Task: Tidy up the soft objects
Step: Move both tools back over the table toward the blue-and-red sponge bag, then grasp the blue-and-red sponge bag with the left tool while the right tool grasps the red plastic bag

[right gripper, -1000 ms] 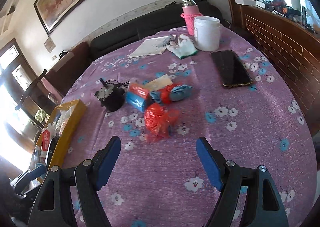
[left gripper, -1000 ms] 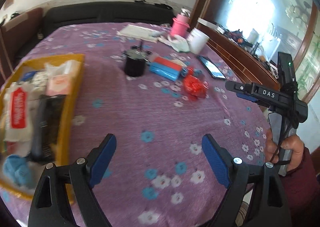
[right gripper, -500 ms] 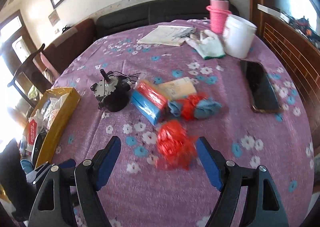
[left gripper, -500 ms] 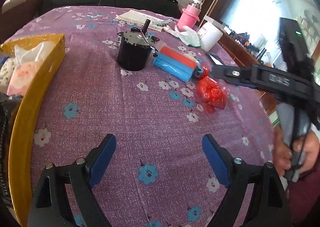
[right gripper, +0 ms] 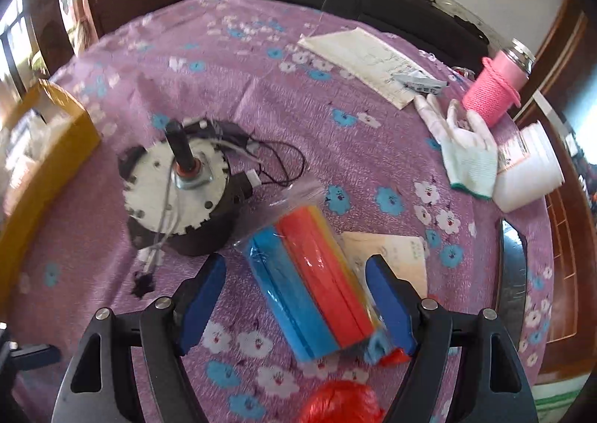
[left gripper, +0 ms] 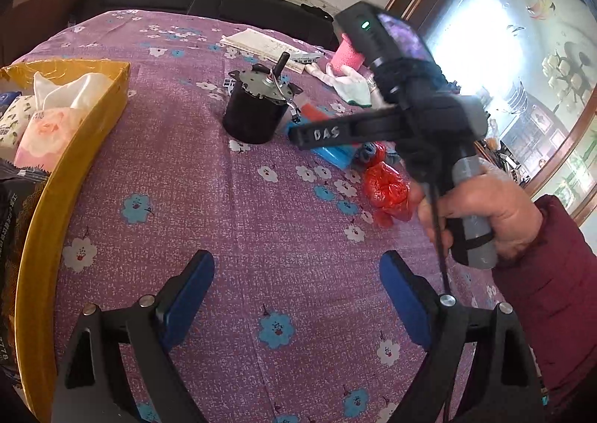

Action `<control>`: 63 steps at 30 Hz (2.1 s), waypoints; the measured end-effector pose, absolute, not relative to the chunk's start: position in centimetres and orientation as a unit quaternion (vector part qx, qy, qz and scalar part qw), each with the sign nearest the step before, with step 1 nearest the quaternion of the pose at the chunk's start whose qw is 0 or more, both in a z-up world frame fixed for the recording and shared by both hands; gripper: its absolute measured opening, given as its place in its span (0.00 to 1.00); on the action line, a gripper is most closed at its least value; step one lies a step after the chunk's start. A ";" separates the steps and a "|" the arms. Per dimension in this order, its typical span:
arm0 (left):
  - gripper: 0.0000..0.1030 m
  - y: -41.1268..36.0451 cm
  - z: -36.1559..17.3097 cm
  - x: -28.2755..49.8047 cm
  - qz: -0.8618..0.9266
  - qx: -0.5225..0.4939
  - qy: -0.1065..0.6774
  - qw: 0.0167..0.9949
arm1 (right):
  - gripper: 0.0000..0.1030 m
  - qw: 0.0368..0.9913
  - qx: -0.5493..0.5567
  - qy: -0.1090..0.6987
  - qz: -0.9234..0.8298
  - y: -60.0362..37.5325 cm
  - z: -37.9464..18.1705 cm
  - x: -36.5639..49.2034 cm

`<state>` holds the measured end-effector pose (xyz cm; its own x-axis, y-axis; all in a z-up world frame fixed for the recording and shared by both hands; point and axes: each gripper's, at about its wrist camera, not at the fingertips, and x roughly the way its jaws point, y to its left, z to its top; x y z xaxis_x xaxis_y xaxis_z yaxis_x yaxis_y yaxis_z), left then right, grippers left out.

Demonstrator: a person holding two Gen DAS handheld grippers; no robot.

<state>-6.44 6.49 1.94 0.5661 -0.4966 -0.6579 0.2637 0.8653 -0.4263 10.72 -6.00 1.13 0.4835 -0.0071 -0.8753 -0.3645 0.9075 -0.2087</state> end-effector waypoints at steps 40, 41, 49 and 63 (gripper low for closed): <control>0.95 5.2 1.2 -5.6 -0.194 -0.097 0.447 0.868 | 0.40 0.894 0.099 0.423 0.107 -17.5 0.4 1.6; 0.95 5.1 1.2 -5.6 -0.192 -0.095 0.447 0.868 | 0.40 0.899 0.108 0.411 0.106 -17.9 0.7 1.6; 0.94 3.6 1.4 -5.2 -0.167 -0.087 0.462 0.866 | 0.40 0.902 0.150 0.394 0.095 -20.8 1.1 1.8; 0.81 -2.1 0.6 -3.2 -0.092 0.048 0.468 0.878 | 0.42 0.895 0.177 0.394 0.111 -21.7 1.1 1.7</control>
<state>-3.17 -2.07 0.57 0.5453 -0.1168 -0.8300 0.2064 0.9785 -0.0021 1.69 -21.74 1.08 0.6647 0.3389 -0.6659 -0.0595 0.9124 0.4049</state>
